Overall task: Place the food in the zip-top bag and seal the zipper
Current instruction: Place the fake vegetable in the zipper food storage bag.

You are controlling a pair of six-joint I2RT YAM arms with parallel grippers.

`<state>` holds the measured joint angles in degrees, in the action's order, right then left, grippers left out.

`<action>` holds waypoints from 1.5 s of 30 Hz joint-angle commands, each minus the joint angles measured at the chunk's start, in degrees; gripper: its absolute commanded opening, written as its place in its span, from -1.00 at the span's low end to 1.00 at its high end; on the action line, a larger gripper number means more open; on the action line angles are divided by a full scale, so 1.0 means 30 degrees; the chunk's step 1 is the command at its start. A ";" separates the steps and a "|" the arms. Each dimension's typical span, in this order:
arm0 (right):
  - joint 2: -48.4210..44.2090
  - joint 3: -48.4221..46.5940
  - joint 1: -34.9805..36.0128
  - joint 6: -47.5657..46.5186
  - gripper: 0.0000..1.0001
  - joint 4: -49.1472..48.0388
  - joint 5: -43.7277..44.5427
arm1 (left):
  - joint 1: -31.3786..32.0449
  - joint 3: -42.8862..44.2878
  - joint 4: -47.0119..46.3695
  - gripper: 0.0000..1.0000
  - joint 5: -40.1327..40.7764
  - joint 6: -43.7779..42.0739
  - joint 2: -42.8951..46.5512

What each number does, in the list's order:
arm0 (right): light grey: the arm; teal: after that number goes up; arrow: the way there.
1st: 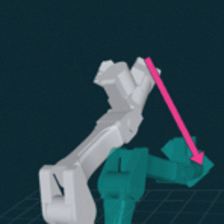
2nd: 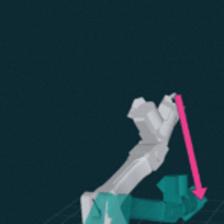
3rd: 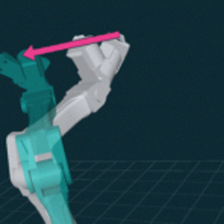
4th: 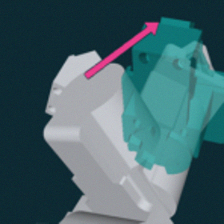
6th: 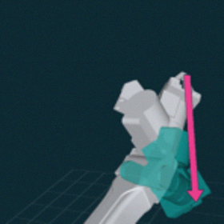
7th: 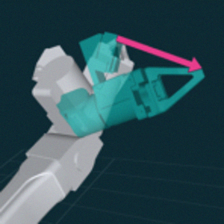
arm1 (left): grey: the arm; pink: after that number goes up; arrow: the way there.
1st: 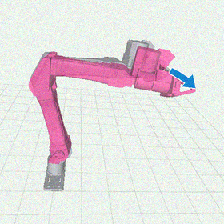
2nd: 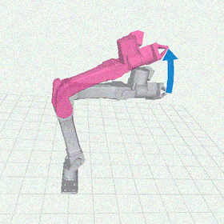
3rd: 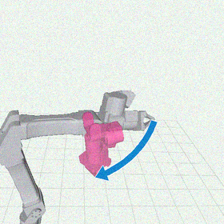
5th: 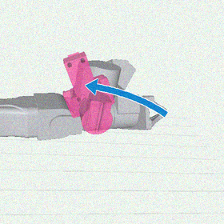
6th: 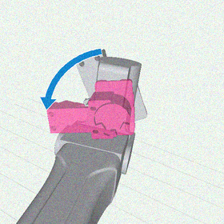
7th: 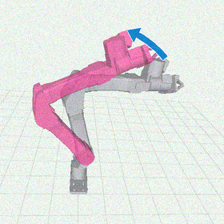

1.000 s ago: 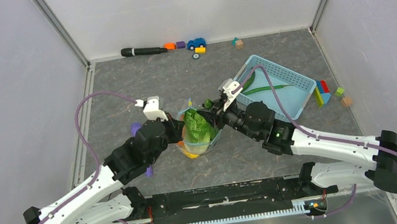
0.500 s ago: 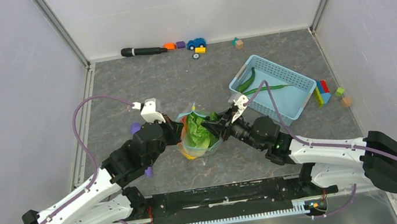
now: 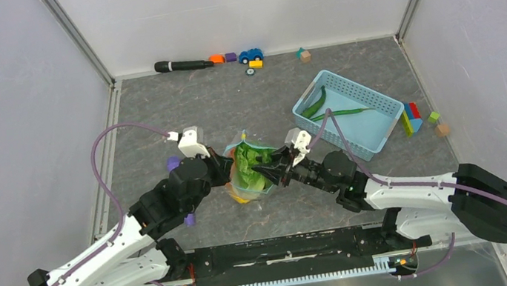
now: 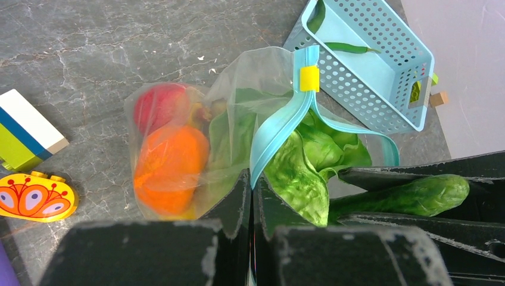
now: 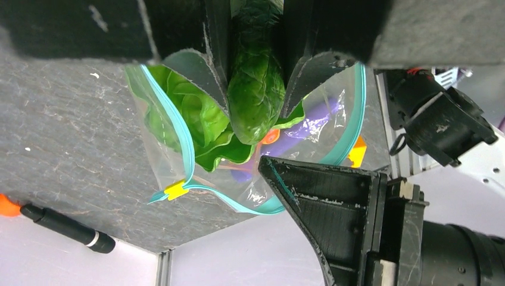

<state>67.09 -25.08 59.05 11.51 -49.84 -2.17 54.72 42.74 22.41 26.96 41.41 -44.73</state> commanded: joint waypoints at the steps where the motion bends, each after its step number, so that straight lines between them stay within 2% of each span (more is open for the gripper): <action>1: 0.0036 -0.0129 0.0064 -0.2159 -1.00 0.0560 -0.0780 | -0.0017 0.0123 -0.0030 -0.96 0.0827 0.0670 0.0382; 7: 0.0504 -0.0669 0.0096 -0.2954 -0.99 0.2172 -0.2253 | -0.0019 0.0156 0.0112 -0.96 0.1031 0.0715 0.0386; 11: 0.0404 -0.1116 0.0086 -0.3103 -0.32 0.3347 -0.2119 | -0.0023 0.0140 0.0319 -0.96 0.1259 0.0758 0.0550; 16: -0.0535 -0.2054 0.0082 -0.3112 0.09 0.4683 -0.0926 | -0.0025 0.0079 0.0376 -0.96 0.1238 0.0758 0.0628; 20: -0.1318 -0.3196 0.0079 -0.3480 0.30 0.6345 0.0242 | -0.0017 0.0059 0.0409 -0.96 0.1180 0.0758 0.0700; 26: -0.2818 -0.3615 0.0092 -0.4144 0.36 0.6888 0.0607 | -0.0019 -0.0009 0.0387 -0.96 0.1179 0.0729 0.0748; 27: -0.2927 -0.3664 0.0093 -0.4243 0.33 0.6903 0.0608 | -0.0017 0.0035 0.0380 -0.96 0.1179 0.0729 0.0737; 31: -0.2626 -0.4362 0.0093 -0.4336 0.01 0.7828 0.1238 | -0.0018 0.0052 0.0380 -0.96 0.1179 0.0707 0.0684; 36: -0.2173 -0.4693 0.0091 -0.3859 -0.55 0.9056 0.1516 | -0.0017 0.0021 0.0398 -0.96 0.1238 0.0714 0.0773; 41: -0.1828 -0.4531 0.0075 -0.3007 -0.98 0.9379 0.1542 | -0.0026 0.0081 0.0384 -0.96 0.1239 0.0670 0.0727; 45: -0.1135 -0.4660 0.0093 -0.2826 -1.00 0.9731 0.1957 | -0.0017 0.0130 0.0409 -0.96 0.1208 0.0670 0.0744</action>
<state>61.49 -37.34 59.16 1.72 -23.64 1.80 54.72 42.74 24.36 28.45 41.80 -43.20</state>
